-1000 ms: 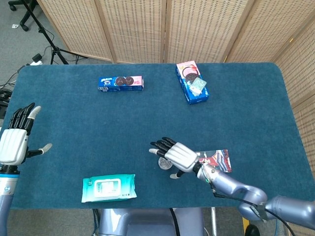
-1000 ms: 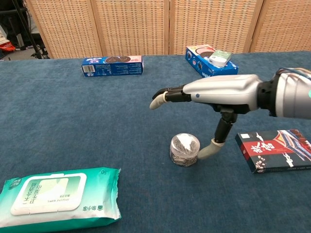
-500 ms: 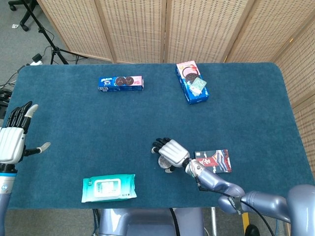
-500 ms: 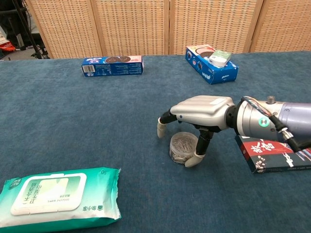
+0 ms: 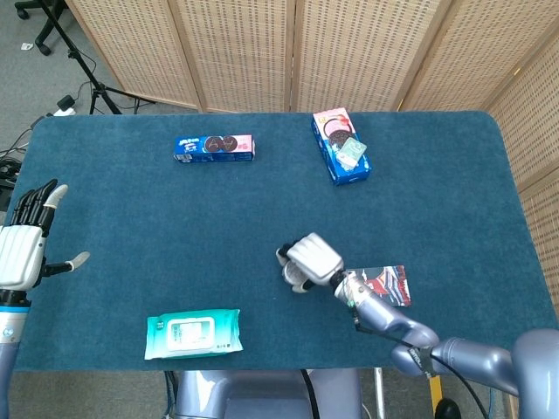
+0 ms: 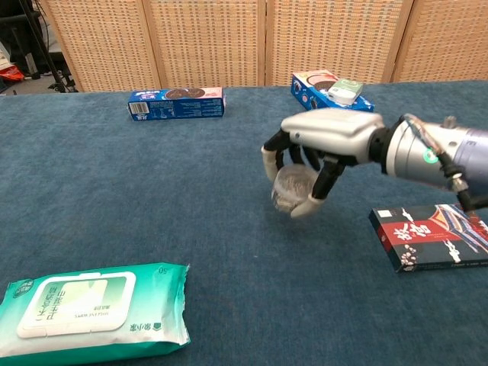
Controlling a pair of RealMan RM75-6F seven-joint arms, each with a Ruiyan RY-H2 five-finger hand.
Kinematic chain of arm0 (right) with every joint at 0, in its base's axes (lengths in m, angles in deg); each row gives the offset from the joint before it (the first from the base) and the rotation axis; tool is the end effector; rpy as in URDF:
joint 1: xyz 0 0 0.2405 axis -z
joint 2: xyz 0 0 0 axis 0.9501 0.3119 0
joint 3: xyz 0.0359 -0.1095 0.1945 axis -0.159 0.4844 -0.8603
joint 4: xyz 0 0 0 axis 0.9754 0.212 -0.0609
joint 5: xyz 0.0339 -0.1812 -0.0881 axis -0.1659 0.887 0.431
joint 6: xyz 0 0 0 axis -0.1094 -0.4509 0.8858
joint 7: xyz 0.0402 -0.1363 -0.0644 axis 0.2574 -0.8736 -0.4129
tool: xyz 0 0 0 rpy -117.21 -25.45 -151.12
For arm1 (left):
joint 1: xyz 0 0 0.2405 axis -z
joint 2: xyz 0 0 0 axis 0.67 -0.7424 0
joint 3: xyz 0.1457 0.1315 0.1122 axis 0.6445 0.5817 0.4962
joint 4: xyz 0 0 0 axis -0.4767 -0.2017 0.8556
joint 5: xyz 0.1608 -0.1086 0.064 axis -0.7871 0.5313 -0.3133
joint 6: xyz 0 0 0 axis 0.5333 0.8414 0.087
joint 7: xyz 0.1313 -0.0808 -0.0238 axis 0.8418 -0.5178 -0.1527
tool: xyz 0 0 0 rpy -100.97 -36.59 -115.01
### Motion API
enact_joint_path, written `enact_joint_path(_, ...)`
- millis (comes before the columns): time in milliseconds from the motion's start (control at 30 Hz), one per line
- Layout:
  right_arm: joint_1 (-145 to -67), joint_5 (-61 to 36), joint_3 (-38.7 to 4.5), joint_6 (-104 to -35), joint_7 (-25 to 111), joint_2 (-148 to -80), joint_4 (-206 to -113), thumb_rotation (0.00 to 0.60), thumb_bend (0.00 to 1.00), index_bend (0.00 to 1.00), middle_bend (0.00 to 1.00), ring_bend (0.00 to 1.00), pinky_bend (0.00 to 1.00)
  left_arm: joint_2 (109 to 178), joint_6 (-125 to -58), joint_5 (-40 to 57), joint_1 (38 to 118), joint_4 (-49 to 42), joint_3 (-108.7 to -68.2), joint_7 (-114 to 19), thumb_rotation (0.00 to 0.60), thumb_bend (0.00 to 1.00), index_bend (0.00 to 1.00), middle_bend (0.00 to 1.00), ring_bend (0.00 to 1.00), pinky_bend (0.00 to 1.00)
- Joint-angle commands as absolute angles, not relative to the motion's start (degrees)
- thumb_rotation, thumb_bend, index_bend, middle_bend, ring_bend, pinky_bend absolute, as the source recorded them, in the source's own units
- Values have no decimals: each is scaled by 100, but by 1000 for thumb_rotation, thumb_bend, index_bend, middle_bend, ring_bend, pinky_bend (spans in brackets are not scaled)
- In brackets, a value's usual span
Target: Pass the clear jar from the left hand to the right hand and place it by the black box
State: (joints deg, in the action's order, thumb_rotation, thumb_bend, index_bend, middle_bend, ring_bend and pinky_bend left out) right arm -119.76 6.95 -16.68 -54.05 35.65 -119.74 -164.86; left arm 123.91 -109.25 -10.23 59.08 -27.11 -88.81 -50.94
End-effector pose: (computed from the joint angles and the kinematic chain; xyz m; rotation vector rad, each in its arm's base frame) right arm -0.0789 -0.3343 -0.0303 2.1491 -0.7876 1.0656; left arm -0.2273 0.2623 0.1605 -1.3604 -0.8876 -1.1501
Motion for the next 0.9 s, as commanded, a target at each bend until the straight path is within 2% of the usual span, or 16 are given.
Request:
enact_joint_path(33, -11899, 519, -1877, -5569, 3652, -11722, -16184, 600, 453, 611, 613, 556, 548, 12403, -10921, -1040, 5903, -2727, -8882, -5059, 600, 61, 0, 0, 0, 0)
enact_joint_path(167, -11825, 82, -1970, -5422, 3778, -11596, -15746, 600, 453, 611, 613, 556, 549, 12413, -10944, -1073, 5882, -2765, -8882, -5007, 600, 61, 0, 0, 0, 0)
enact_joint_path(367, -11729, -42, -1754, -5142, 3956, -11468, -15390, 600, 515, 611, 611, 556, 549, 12430, -10900, -1068, 5894, -2753, -8909, -4960, 600, 60, 0, 0, 0, 0)
enact_joint_path(733, -11734, -206, -1655, -4745, 4309, -11286, -15610, 600, 525, 611, 608, 558, 548, 12468, -10905, -1098, 5877, -2773, -8923, -4845, 600, 60, 0, 0, 0, 0)
enact_joint_path(900, -11782, -341, -1616, -4557, 4255, -11295, -15599, 600, 603, 611, 604, 557, 549, 12490, -10995, -1147, 5846, -2767, -8945, -4842, 600, 60, 0, 0, 0, 0)
